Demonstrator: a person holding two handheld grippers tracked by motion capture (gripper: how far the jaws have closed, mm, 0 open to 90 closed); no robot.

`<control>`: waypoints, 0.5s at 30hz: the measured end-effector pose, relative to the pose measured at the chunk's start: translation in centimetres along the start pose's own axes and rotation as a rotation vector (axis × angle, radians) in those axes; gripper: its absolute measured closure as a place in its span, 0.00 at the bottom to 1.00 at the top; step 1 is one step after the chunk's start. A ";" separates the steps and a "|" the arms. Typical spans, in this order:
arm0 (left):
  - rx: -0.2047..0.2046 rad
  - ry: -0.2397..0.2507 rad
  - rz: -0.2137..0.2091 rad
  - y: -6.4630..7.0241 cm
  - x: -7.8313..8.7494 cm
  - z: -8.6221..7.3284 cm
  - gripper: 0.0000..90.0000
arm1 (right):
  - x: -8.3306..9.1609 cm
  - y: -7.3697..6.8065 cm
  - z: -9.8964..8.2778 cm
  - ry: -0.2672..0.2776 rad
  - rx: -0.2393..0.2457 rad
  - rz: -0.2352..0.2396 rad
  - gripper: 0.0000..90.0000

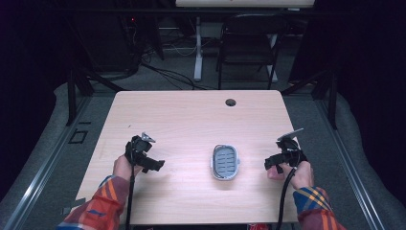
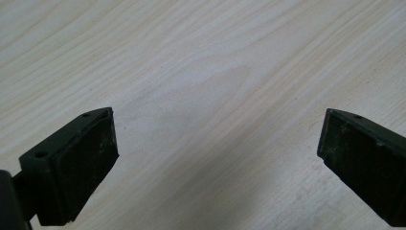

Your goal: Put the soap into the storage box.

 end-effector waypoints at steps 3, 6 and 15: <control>0.000 0.001 0.000 0.0 0.0 0.0 0.00 | -0.1 -0.1 0.2 0.008 -0.020 -0.015 0.11; -0.001 0.000 0.000 0.0 0.0 0.0 0.00 | -0.3 -0.2 0.3 0.023 -0.038 -0.004 0.15; -0.002 -0.002 0.001 0.0 0.0 0.0 0.00 | -0.5 -0.4 0.5 -0.014 -0.026 -0.017 0.22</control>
Point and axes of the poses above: each handheld gripper's, and its own axes: x roughly backward along the jaws, z roughly out of its top, y roughly to its right, the point moved 5 cm from there along -x, roughly forward along the jaws, and after that the axes turned 7 degrees about -y, right-handed, at the moved point
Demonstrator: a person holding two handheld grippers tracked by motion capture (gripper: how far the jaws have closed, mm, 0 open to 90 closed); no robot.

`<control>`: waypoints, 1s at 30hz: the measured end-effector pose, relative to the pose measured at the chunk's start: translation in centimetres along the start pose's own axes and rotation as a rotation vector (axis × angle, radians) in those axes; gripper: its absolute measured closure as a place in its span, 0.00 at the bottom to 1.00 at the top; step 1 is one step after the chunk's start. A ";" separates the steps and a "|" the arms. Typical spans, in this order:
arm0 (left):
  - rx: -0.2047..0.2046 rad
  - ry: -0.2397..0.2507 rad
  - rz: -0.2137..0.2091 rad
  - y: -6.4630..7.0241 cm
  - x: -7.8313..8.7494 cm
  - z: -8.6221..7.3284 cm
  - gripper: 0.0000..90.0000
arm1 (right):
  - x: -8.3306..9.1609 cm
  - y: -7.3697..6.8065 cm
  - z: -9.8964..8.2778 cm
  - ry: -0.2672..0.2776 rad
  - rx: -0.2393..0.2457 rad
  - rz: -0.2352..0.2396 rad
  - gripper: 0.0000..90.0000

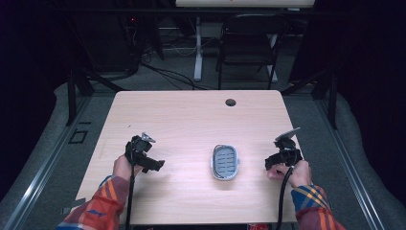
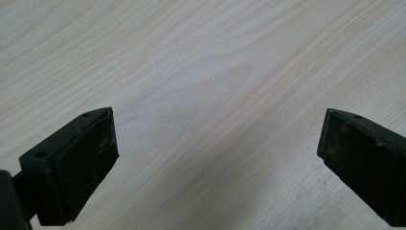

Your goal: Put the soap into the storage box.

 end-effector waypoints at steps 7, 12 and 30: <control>-0.003 -0.005 0.000 0.0 0.0 0.0 0.00 | -0.2 -0.1 0.1 -0.007 0.013 -0.002 0.28; -0.003 -0.006 0.000 0.0 0.0 0.0 0.00 | -0.3 -0.1 0.1 -0.035 0.029 -0.001 0.33; -0.004 -0.009 0.000 0.0 -0.1 0.0 0.00 | -0.7 -0.3 0.3 -0.049 0.019 -0.004 0.38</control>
Point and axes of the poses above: each handheld gripper's, and its own axes: x roughly backward along the jaws, z roughly out of its top, y roughly to its right, the point moved 5 cm from there along -x, roughly forward along the jaws, and after that the axes turned 7 degrees about -y, right-handed, at the moved point
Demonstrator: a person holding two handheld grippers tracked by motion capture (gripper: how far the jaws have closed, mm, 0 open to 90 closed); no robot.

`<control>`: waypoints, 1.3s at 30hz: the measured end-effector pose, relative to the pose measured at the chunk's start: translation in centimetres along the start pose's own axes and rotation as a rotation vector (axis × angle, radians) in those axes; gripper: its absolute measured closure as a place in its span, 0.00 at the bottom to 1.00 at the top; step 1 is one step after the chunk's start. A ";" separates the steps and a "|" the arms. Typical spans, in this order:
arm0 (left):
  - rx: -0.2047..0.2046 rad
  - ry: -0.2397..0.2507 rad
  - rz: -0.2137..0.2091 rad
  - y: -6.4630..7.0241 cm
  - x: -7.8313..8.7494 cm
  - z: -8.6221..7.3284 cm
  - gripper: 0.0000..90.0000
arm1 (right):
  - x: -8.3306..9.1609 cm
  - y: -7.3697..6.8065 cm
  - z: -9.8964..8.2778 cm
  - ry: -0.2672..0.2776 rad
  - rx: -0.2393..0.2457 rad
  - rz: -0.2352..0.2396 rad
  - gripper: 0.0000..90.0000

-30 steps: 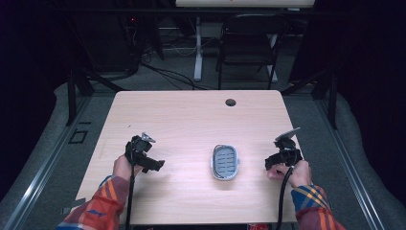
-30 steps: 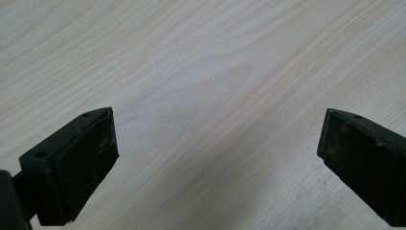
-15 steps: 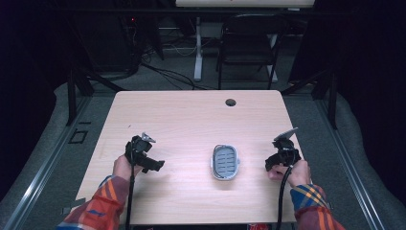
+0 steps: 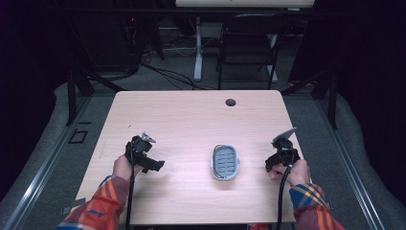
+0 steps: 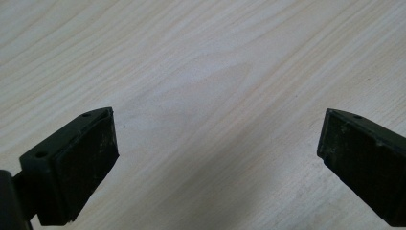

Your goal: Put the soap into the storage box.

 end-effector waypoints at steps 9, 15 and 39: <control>-0.001 -0.001 -0.001 0.0 0.0 0.0 0.00 | -0.1 -0.2 0.0 0.002 0.012 -0.018 0.40; -0.001 -0.001 -0.001 0.0 0.0 0.0 0.00 | 0.2 0.0 -0.1 -0.029 0.046 -0.003 0.41; -0.007 -0.005 -0.003 0.1 -0.1 0.1 0.00 | 3.1 -1.3 -0.2 0.016 0.116 0.047 0.41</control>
Point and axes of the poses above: each handheld gripper's, and its own axes: x roughly backward along the jaws, z roughly out of its top, y roughly to its right, the point moved 5 cm from there along -x, roughly forward along the jaws, and after that the axes turned 7 degrees about -y, right-handed, at the moved point
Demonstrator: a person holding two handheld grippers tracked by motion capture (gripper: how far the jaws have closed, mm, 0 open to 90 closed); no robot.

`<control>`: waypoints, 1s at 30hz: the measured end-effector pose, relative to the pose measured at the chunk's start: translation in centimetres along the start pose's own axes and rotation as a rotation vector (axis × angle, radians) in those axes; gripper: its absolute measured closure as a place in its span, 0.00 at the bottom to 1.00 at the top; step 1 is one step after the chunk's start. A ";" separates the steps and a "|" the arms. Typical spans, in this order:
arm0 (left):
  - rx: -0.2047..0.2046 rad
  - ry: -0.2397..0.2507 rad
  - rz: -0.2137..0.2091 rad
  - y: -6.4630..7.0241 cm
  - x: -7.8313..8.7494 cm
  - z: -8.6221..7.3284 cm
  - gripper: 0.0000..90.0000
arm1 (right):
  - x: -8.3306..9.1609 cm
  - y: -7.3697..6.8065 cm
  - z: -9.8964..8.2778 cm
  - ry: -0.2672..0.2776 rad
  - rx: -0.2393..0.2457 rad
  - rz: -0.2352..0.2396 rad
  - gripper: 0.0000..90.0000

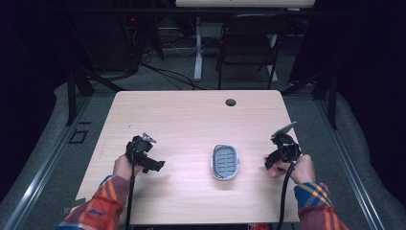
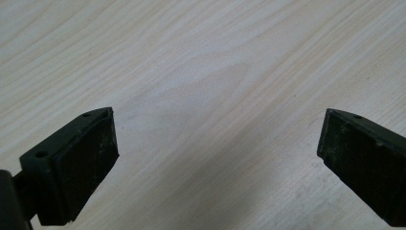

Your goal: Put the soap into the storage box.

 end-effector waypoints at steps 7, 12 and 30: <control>0.002 -0.001 -0.001 -0.1 0.0 -0.1 0.00 | 0.8 -0.5 0.3 0.001 0.033 0.000 0.41; 0.007 -0.013 0.000 -0.1 0.0 -0.4 0.00 | 0.9 -1.1 0.6 -0.010 0.051 0.004 0.41; 0.006 0.007 -0.004 -0.1 0.2 -0.5 0.00 | 1.8 -4.9 2.8 -0.029 0.148 -0.025 0.41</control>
Point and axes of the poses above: each handheld gripper's, and its own axes: x roughly backward along the jaws, z roughly out of its top, y roughly to its right, the point moved 5 cm from there along -x, roughly forward along the jaws, and after that the axes turned 7 degrees about -y, right-handed, at the moved point
